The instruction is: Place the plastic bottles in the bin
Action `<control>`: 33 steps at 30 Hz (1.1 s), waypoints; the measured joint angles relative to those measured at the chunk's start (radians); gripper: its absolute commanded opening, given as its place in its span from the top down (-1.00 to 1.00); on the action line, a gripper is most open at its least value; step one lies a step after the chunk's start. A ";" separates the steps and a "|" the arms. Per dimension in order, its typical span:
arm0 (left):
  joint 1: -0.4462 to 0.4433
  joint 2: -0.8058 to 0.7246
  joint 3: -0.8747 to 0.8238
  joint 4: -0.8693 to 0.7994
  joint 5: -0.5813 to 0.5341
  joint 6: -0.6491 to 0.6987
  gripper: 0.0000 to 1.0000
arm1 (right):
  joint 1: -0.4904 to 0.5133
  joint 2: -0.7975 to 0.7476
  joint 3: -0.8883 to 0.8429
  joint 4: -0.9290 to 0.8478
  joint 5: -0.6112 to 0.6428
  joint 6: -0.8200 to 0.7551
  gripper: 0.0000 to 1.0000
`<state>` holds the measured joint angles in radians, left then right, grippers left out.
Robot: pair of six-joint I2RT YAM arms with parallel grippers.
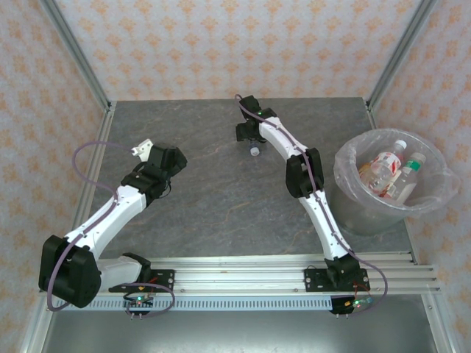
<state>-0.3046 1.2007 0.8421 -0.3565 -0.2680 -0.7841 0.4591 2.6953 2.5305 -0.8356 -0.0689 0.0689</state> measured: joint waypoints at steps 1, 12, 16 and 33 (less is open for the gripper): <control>0.000 0.001 0.000 0.000 0.000 0.000 -1.00 | 0.000 0.000 0.003 -0.003 0.002 0.002 -0.41; 0.000 0.016 0.000 0.000 -0.002 0.000 -1.00 | 0.000 0.002 0.010 -0.024 0.001 0.000 -0.19; 0.000 0.019 0.000 0.000 -0.002 0.000 -1.00 | 0.000 0.001 0.010 -0.028 -0.003 -0.010 -0.11; 0.000 0.039 0.000 0.000 -0.001 0.000 -1.00 | 0.043 -0.275 -0.345 0.032 -0.010 -0.037 0.03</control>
<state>-0.3046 1.2400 0.8425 -0.3561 -0.2691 -0.7841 0.5018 2.4207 2.1857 -0.8032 -0.0792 0.0319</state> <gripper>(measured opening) 0.998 0.491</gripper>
